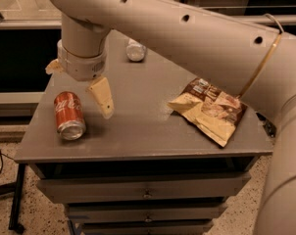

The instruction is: Pick coke can

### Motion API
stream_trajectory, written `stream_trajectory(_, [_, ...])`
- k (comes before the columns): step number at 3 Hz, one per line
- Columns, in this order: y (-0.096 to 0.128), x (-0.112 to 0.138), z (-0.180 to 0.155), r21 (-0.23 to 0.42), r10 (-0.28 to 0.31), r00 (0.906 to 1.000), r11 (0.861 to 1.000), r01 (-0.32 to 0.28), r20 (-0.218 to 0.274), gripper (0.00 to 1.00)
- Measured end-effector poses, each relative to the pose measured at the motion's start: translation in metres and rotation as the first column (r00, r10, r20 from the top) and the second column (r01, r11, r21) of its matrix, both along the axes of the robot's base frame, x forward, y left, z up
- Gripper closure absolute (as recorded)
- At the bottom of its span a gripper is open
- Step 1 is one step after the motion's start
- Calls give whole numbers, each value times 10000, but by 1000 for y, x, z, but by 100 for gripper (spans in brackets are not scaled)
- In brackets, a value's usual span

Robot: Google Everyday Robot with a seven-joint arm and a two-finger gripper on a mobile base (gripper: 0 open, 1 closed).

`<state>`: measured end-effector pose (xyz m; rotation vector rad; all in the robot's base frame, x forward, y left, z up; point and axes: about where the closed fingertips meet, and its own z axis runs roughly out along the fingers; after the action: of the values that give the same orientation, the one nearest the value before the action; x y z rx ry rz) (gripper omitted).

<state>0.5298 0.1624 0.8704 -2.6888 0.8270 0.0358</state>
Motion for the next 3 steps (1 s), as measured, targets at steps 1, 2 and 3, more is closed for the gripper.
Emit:
stream_trajectory(1, [26, -8, -2, -211, 1715, 9851, 9850, -1712, 119, 0])
stream_trajectory(2, [41, -16, -13, -648, 3162, 9482, 9460, -3175, -293, 0])
stream_trajectory(3, [44, -18, -24, -1324, 4145, 9060, 8965, -4227, -858, 0])
